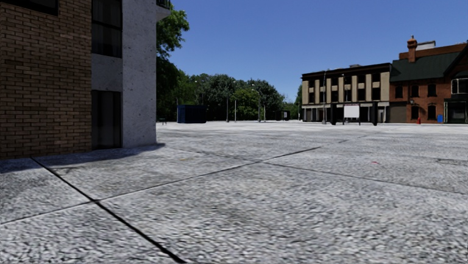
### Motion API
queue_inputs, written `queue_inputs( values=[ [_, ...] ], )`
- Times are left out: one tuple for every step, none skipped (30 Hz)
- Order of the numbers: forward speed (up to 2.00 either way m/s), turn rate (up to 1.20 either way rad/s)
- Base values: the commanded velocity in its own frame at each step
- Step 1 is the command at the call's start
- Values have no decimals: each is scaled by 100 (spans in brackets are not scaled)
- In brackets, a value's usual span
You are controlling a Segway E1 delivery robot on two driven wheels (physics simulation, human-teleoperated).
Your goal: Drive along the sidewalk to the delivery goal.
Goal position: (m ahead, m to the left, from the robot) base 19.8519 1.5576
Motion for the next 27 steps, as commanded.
queue_inputs(
  values=[
    [200, 0],
    [200, 0],
    [200, 0],
    [200, 0],
    [200, 0],
    [200, 0],
    [200, 0],
    [200, 0],
    [200, 0],
    [200, 0],
    [200, 0],
    [200, 0],
    [200, 0],
    [200, 0],
    [200, 0],
    [200, 0],
    [200, 0],
    [200, 0],
    [200, 0],
    [200, 0],
    [200, 0],
    [200, 0],
    [200, 0],
    [200, 0],
    [200, 0],
    [200, 0],
    [200, 0]
  ],
)
